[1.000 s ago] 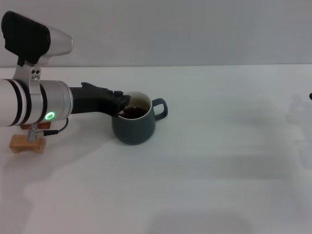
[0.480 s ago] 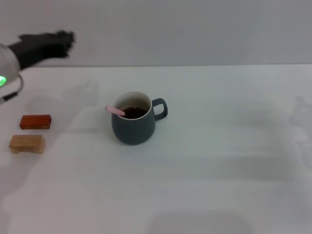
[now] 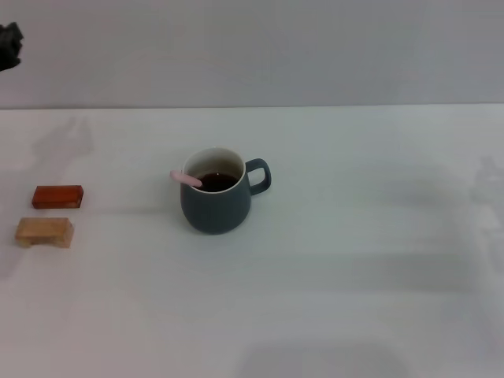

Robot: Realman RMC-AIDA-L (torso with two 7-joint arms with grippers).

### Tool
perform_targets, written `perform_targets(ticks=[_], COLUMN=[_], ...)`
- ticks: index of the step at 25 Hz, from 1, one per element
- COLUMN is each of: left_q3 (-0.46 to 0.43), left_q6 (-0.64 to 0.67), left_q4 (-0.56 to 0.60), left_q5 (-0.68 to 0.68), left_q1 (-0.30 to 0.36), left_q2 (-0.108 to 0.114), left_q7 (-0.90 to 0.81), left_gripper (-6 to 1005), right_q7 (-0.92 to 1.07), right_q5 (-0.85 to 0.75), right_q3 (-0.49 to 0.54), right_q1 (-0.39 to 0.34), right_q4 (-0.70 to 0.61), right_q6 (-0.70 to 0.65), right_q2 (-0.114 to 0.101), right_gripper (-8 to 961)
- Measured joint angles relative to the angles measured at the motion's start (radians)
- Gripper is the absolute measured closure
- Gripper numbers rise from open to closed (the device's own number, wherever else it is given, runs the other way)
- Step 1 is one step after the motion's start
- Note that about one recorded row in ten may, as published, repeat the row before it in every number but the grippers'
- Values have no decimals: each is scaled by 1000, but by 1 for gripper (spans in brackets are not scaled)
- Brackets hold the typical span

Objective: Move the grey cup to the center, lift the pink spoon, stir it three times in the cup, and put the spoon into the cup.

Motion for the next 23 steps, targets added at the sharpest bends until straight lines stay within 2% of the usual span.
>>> perform_targets(ticks=[2, 5, 6, 8, 10, 11, 13, 15, 17, 18, 20, 23], left_q3=[-73, -133, -236, -314, -436, -436, -530, -530, -572, -572, -574, -575], left_q6=[-89, -161, -271, -356, -475, -475, -572, -572, -661, -661, -680, -682], left_q4=[93, 161, 269, 345, 446, 446, 537, 537, 651, 651, 717, 739], left_q5=[-272, -372, -461, -490, -509, -509, -528, -528, -613, -613, -682, -702], left_q1=[-3, -16, -42, -62, -88, -88, -105, -105, -115, -115, -118, -118], left_q2=[-1, -1, 0, 2, 2, 2, 1, 1, 1, 1, 1, 2], left_q7=[277, 373, 468, 524, 622, 622, 734, 734, 943, 943, 1067, 1115], left_gripper=[829, 829, 829, 829, 829, 829, 829, 829, 829, 829, 829, 829], right_q7=[0, 0, 0, 0, -1, -1, -1, -3, -4, -7, -18, -28], right_q5=[0, 0, 0, 0, -1, -1, -2, -2, -2, -2, -1, 0], right_q3=[0, 0, 0, 0, 0, 0, 0, 5, 18, 29, 56, 99], right_q1=[0, 0, 0, 0, 0, 0, 0, 0, 0, 0, -1, -1], right_q4=[0, 1, 2, 2, 2, 2, 2, -2, -18, -30, -56, -99], right_q6=[0, 0, 0, 0, 0, 0, 0, -11, -38, -61, -103, -163], right_q2=[0, 0, 0, -1, -1, -1, -2, -2, -1, 0, 2, 4], right_gripper=[923, 923, 923, 923, 923, 923, 923, 923, 923, 923, 923, 923])
